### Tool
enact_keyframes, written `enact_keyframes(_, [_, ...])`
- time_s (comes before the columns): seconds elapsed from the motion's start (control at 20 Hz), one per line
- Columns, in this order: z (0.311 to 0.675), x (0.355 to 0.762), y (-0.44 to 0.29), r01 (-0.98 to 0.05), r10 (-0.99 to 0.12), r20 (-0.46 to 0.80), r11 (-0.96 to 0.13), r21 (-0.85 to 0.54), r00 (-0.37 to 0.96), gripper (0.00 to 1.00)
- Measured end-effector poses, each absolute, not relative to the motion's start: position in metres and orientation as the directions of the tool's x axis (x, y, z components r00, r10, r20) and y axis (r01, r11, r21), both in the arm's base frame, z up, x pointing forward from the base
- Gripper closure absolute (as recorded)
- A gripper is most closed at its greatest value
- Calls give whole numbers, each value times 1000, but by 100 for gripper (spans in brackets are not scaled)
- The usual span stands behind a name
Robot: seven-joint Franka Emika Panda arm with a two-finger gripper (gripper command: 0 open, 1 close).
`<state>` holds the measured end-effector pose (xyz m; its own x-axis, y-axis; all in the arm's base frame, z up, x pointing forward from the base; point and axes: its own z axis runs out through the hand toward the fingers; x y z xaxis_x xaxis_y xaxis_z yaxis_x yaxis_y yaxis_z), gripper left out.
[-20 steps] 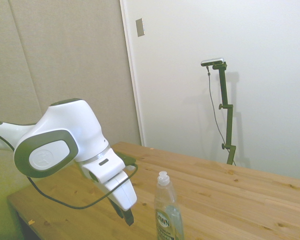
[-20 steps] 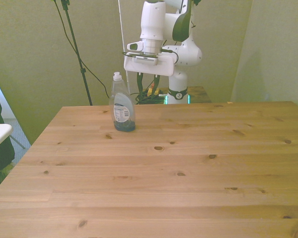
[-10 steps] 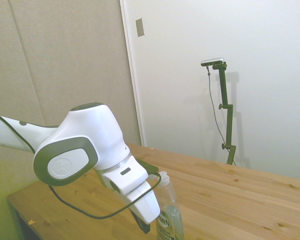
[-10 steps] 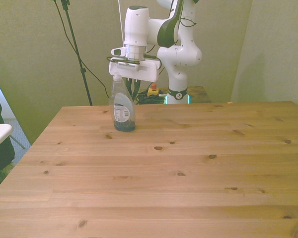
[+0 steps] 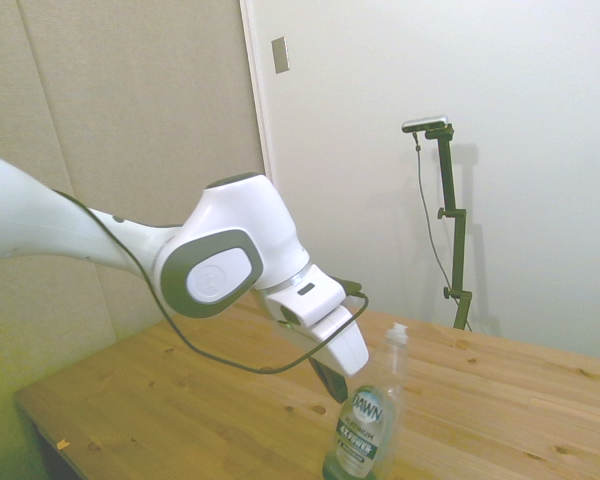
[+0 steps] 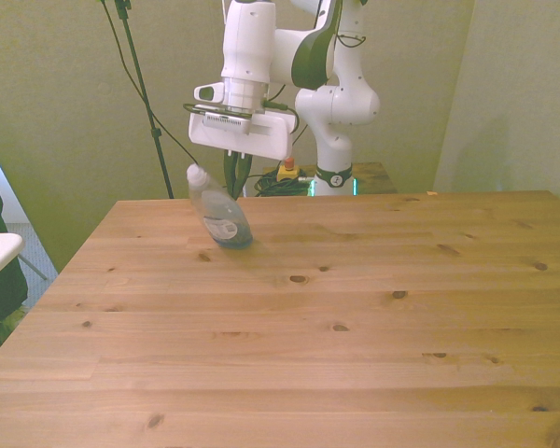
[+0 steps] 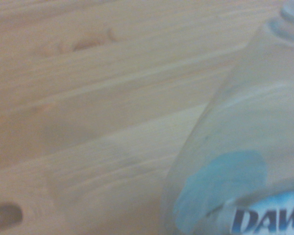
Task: Knock down the dish soap
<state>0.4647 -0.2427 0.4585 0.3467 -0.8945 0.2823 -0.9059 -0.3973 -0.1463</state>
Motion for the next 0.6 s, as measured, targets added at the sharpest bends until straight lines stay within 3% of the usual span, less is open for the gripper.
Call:
enact_keyframes(0.25, [453,507,-263,-918,-907,289,-363,-160,308,100])
enact_keyframes(0.6, [454,536,-297,-932,-926,289,-307,-194,244,100])
